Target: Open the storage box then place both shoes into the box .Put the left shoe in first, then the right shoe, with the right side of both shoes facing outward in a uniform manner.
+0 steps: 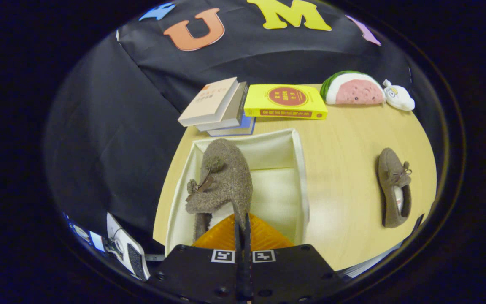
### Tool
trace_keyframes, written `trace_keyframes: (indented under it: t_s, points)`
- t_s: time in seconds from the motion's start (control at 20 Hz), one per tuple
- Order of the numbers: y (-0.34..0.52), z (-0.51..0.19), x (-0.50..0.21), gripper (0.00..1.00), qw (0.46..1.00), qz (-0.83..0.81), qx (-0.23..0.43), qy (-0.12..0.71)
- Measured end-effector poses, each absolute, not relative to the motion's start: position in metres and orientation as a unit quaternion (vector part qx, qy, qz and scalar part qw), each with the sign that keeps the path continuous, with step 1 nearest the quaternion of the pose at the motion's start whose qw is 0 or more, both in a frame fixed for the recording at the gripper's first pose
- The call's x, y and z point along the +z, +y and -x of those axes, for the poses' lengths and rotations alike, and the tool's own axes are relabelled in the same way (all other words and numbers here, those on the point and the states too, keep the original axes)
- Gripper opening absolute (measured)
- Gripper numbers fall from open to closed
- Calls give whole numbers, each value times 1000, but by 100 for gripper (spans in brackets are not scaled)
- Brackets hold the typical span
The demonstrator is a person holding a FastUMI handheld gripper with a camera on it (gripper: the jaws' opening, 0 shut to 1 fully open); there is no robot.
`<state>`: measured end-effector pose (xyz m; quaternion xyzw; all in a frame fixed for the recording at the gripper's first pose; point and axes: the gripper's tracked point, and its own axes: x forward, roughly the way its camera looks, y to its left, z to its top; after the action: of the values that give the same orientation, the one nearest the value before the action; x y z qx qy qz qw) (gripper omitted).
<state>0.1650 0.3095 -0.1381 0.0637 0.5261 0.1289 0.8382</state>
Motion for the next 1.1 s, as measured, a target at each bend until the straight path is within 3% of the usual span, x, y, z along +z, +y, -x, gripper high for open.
trace_keyframes:
  t_s: [0.35,0.6,0.75,0.8,0.9,1.0,1.1]
  points:
    - [345,-163,-211,0,815,-68,94,568]
    - [349,-163,-222,1,810,-50,92,577]
    - [350,-161,-215,7,812,-45,112,571]
    - [348,-160,-206,13,814,-47,121,566]
    - [346,-157,-192,37,818,-43,136,557]
    - [339,-156,-171,51,828,-33,145,541]
    - [334,-151,-149,73,835,-23,161,525]
